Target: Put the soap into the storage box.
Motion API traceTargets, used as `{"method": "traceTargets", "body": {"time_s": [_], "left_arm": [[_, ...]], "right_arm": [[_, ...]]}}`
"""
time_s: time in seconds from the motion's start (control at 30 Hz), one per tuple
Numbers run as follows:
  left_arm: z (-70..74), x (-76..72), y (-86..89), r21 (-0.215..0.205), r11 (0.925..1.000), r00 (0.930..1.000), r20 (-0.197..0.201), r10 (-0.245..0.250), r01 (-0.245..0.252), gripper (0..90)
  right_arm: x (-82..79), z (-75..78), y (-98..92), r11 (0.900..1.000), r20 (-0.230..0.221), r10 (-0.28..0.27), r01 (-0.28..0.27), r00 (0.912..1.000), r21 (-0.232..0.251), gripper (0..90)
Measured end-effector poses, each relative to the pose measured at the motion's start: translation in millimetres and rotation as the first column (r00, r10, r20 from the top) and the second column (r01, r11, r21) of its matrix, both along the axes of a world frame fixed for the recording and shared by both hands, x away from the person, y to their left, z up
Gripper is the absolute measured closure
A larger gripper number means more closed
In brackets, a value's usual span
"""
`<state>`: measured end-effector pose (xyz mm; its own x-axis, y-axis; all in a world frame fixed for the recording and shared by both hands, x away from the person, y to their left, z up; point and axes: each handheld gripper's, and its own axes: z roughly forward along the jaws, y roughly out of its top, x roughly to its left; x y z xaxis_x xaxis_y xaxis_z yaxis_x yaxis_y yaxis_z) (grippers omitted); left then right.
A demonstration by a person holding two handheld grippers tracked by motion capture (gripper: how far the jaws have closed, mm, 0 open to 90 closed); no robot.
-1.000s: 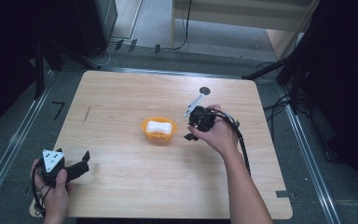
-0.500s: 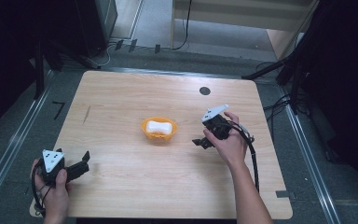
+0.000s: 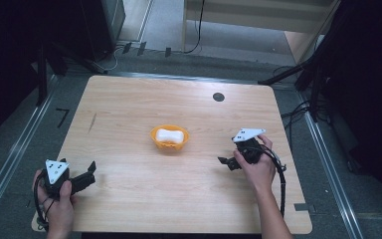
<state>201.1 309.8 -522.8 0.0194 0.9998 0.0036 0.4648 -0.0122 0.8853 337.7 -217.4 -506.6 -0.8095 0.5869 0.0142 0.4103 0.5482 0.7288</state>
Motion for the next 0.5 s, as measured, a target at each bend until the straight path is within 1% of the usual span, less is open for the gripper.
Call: {"method": "traceTargets", "body": {"time_s": [0.07,0.1,0.13,0.17,0.2,0.3,0.4,0.43,0.5], "left_arm": [[0.0,0.0,-0.1,0.000,1.0000,1.0000,0.000,0.000,0.000,5.7],[0.0,-0.1,-0.2,0.000,1.0000,1.0000,-0.001,0.001,-0.001,5.7],[0.1,-0.1,-0.2,0.001,1.0000,1.0000,-0.002,0.001,-0.001,5.7],[0.1,-0.1,-0.3,0.001,1.0000,1.0000,-0.001,0.001,-0.001,5.7],[0.1,-0.1,-0.3,0.000,1.0000,1.0000,-0.001,0.001,-0.001,5.7],[0.2,-0.2,-0.4,0.003,1.0000,1.0000,-0.004,0.000,0.000,5.7],[0.0,-0.3,-0.8,0.006,1.0000,1.0000,0.001,0.001,-0.001,5.7],[0.0,-0.4,-0.8,0.008,1.0000,1.0000,0.000,0.001,-0.001,5.7],[0.0,-0.5,-1.0,0.011,0.9999,1.0000,0.001,-0.002,0.002,5.7]], "right_arm": [[-5.2,-1.9,-5.4,1.000,0.012,-0.011,0.011,0.9999,0.012,6.5],[-8.3,-2.6,-7.6,1.000,0.009,-0.024,0.024,0.9997,0.011,6.5],[-10.9,-3.9,-10.0,0.999,0.019,-0.028,0.027,0.9994,0.017,6.7],[-13.8,-5.5,-11.9,0.999,0.017,-0.038,0.038,0.9991,0.022,6.8],[-16.3,-7.1,-14.3,0.999,0.022,-0.048,0.047,0.9986,0.015,6.8],[-23.4,-12.6,-21.4,0.997,0.020,-0.074,0.074,0.9970,0.020,7.3],[-29.3,-16.8,-29.4,0.994,0.008,-0.096,0.095,0.9954,0.052,7.8],[-32.1,-17.8,-33.4,0.992,0.014,-0.109,0.107,0.9940,0.064,7.8],[-37.1,-19.1,-39.8,0.987,0.012,-0.124,0.122,0.9922,0.100,8.0]]}}
